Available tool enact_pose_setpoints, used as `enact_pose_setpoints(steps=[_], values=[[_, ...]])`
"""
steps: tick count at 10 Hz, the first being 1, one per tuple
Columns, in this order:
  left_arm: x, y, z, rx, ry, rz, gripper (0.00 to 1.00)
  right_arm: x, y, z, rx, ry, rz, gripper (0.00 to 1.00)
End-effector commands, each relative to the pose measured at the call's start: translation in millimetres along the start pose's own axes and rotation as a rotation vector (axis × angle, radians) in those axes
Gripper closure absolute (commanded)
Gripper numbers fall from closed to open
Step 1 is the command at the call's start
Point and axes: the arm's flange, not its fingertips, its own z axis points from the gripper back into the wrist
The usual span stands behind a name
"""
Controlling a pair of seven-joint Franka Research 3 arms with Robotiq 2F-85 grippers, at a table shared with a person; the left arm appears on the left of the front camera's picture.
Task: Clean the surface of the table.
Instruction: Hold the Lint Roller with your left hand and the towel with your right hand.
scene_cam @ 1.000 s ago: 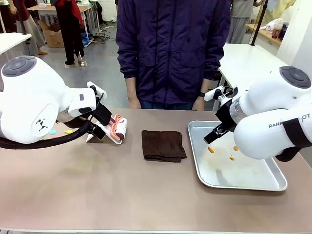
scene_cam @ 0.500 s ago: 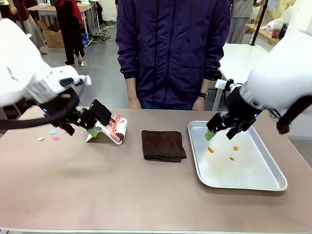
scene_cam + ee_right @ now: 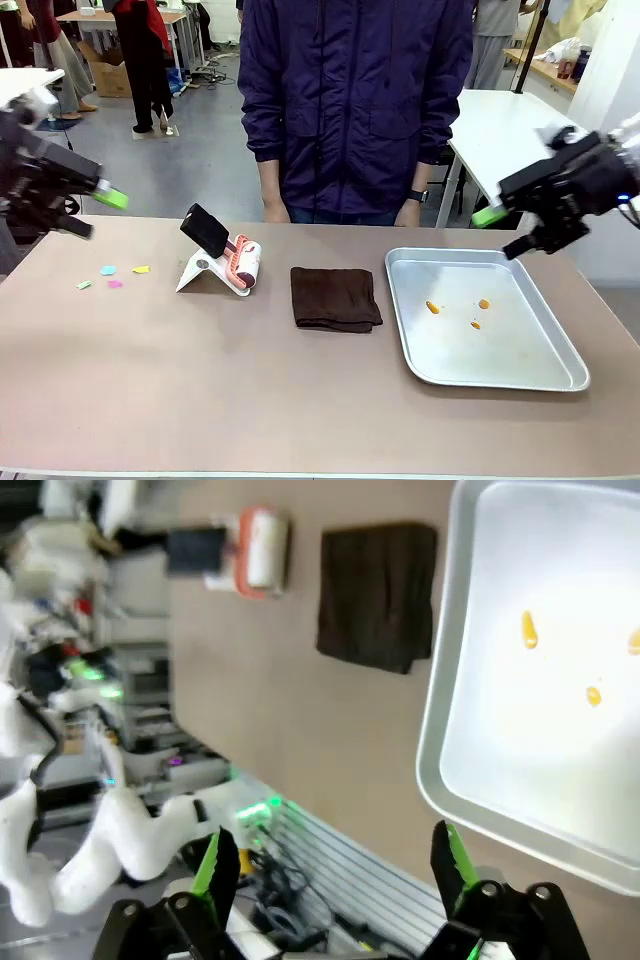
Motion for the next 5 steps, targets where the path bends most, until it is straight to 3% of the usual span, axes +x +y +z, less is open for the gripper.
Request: enact_pose_setpoints(steps=[1,2,3,5], values=[[-8.8,48.1,19.6,-0.127,-0.068,0.008,0.00,-12.9,-46.1,29.8,0.166,-0.108,-0.073,0.00],[-16.8,70.1,36.0,-0.183,-0.134,0.020,0.00,-17.9,-68.0,48.0,0.221,-0.167,-0.110,0.00],[-30.1,88.0,47.5,-0.145,-0.206,0.064,0.00,-22.8,-92.6,65.5,0.283,-0.227,-0.135,0.00],[-62.3,121.5,70.7,-0.184,-0.330,0.085,0.00,-34.1,-137.7,91.7,0.352,-0.328,-0.203,0.00]])
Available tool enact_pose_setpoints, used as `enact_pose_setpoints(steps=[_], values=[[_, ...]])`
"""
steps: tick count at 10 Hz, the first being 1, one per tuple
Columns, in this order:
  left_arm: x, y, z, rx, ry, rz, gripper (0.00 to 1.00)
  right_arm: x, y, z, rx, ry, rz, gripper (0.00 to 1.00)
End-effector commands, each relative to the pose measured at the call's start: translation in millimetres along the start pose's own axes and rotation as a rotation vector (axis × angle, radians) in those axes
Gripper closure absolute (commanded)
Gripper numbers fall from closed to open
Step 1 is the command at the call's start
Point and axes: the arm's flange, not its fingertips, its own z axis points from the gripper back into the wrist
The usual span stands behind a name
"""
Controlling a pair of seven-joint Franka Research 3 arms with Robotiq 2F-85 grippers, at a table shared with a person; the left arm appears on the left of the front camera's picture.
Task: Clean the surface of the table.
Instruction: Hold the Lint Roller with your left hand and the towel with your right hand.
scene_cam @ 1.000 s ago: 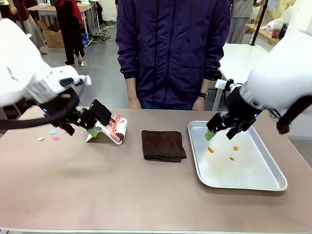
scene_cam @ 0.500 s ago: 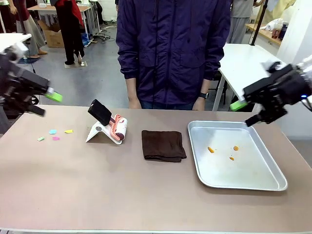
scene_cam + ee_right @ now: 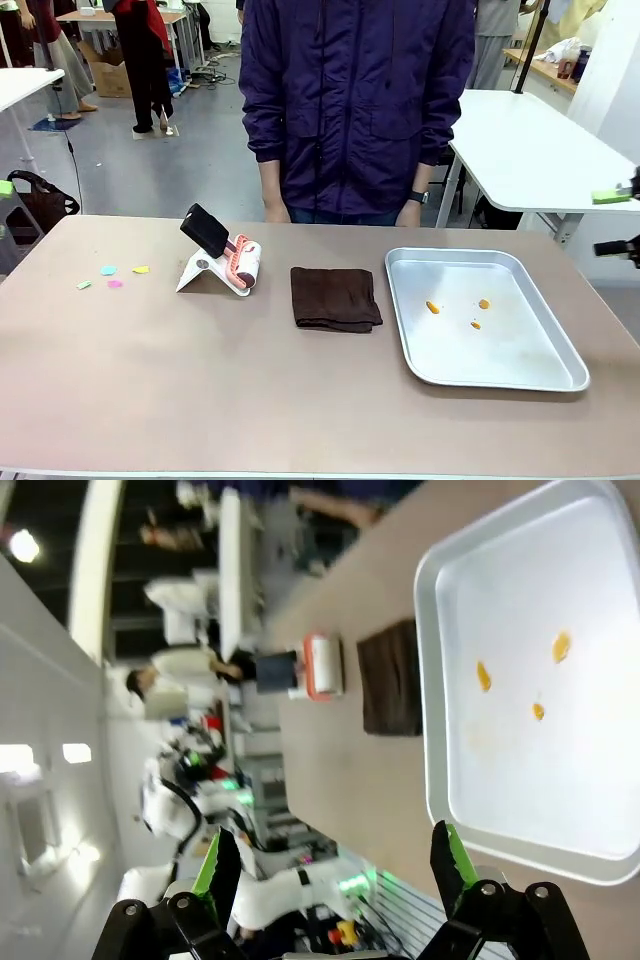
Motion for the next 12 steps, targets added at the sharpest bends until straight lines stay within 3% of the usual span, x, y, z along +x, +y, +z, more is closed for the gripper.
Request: enact_pose_setpoints(steps=[1,3,5,6,12], values=[[-38.5,20.7,7.5,-0.047,-0.099,0.009,0.00,0.6,-27.6,11.7,0.084,-0.064,-0.016,0.00],[-53.2,38.4,21.1,-0.042,-0.159,0.060,0.00,-1.4,-47.1,29.3,0.109,-0.125,-0.053,0.00],[-58.8,27.6,4.4,-0.002,-0.252,0.118,0.00,-2.5,-56.2,36.0,0.094,-0.168,-0.068,0.00],[-15.6,48.8,45.5,-0.016,-0.165,0.098,0.00,4.3,-50.5,39.9,0.075,-0.121,-0.088,0.00],[-13.4,47.4,43.0,-0.014,-0.176,0.119,0.00,4.9,-52.6,37.1,0.063,-0.118,-0.093,0.00]])
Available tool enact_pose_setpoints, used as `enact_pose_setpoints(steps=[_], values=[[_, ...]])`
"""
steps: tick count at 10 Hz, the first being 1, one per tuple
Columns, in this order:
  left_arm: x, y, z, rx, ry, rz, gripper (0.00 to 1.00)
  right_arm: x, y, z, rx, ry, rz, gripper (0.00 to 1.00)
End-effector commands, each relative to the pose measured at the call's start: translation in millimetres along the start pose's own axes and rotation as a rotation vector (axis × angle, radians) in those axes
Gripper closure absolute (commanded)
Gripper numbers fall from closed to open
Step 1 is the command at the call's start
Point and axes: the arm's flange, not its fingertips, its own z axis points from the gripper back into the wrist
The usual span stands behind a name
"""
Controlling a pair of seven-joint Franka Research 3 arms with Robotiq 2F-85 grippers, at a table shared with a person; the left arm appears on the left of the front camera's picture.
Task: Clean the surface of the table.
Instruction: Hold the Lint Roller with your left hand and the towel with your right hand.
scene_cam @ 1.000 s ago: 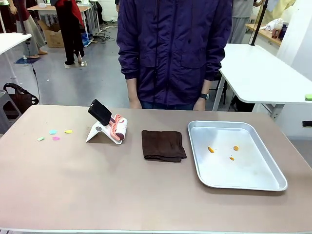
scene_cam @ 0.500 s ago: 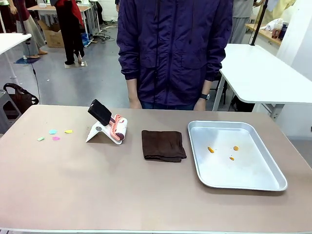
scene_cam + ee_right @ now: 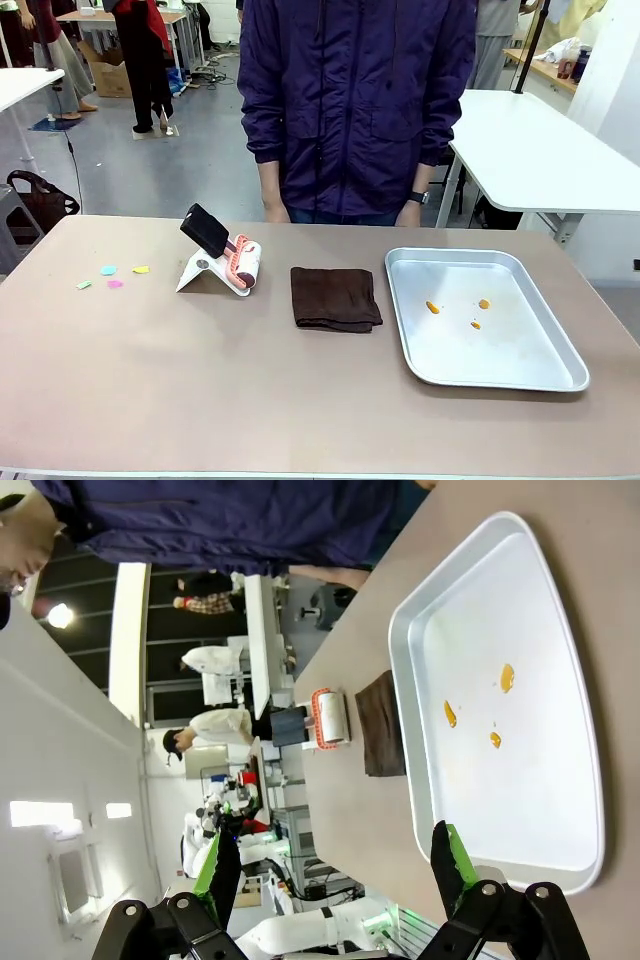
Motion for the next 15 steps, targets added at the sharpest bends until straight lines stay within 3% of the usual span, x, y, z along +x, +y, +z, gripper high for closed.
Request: enact_pose_setpoints(steps=[1,4,7,10,13,15], values=[[6.0,-9.2,-8.5,0.033,0.029,-0.037,0.00,-3.2,12.2,-12.1,-0.074,-0.023,0.035,0.00],[28.3,-49.5,-47.6,0.092,0.125,-0.132,0.00,-14.2,63.8,-68.3,-0.221,0.019,0.186,0.00],[37.6,-88.3,-106.4,0.200,0.242,-0.237,0.00,-30.9,112.3,-155.2,-0.366,0.109,0.355,0.00],[29.0,-117.8,-191.3,0.210,0.353,-0.326,0.00,-47.3,146.0,-259.1,-0.502,0.208,0.522,0.00],[6.2,-126.4,-266.4,0.211,0.365,-0.366,0.00,-76.3,136.7,-341.8,-0.650,0.205,0.490,0.00],[-0.9,-122.9,-301.8,0.267,0.409,-0.379,0.00,-105.8,118.2,-378.1,-0.652,0.259,0.501,0.00]])
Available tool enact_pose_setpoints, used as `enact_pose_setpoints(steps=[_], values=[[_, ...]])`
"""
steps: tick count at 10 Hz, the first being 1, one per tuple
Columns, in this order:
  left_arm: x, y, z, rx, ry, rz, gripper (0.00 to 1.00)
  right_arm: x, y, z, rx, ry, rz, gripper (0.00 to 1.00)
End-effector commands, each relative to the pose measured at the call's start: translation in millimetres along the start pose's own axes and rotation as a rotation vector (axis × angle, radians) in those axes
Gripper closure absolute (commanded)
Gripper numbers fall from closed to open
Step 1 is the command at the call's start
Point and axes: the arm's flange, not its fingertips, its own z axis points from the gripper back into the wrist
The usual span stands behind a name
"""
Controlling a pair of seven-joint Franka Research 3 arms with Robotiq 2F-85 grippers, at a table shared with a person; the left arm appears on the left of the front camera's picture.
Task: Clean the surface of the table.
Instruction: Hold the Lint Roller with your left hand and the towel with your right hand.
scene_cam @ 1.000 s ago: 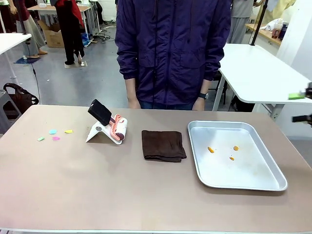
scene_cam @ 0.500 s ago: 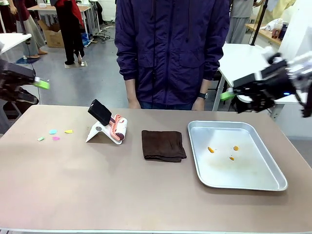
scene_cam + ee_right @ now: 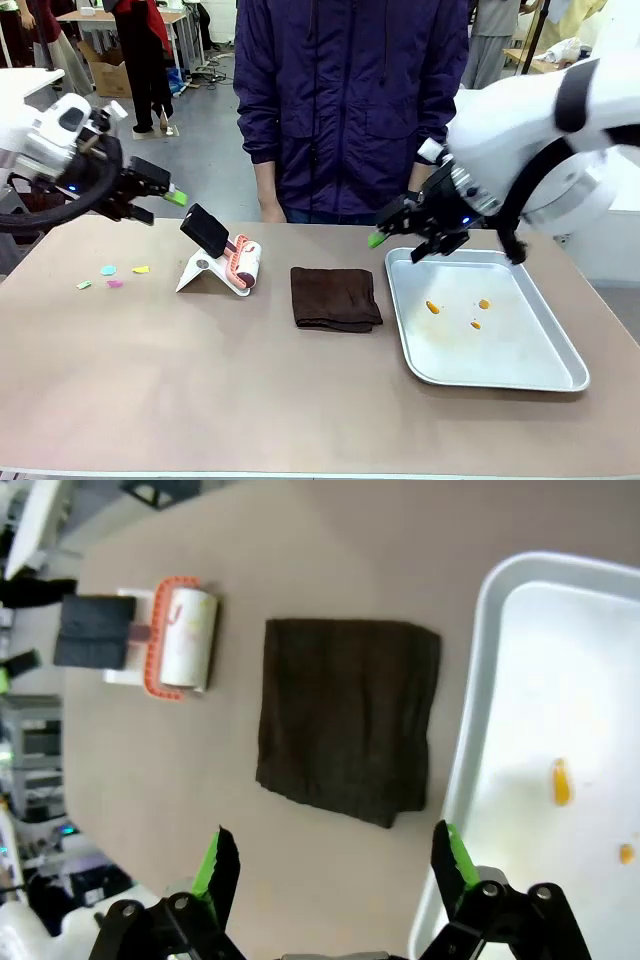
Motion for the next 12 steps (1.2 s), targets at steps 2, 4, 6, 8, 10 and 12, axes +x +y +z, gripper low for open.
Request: enact_pose_setpoints(steps=[2,4,6,8,10,12], values=[[16.5,9.8,-26.5,0.028,0.034,0.058,0.00,-17.1,20.4,-27.9,0.015,0.068,0.053,0.00],[18.9,14.9,-35.4,-0.039,0.080,0.092,0.00,-23.5,19.8,-31.3,0.090,0.158,0.072,0.00],[21.1,17.4,-34.4,-0.090,0.102,0.126,0.00,-18.1,13.3,-24.0,0.064,0.102,0.029,0.00],[12.1,17.5,-42.3,-0.026,0.082,0.074,0.00,-29.1,27.1,-37.4,0.041,0.144,0.055,0.00],[12.1,17.5,-42.3,-0.026,0.082,0.074,0.00,-25.0,22.4,-34.1,0.043,0.138,0.041,0.00],[20.0,18.1,-43.9,-0.053,0.099,0.111,0.00,-10.7,32.3,-53.8,-0.125,0.128,0.200,0.00]])
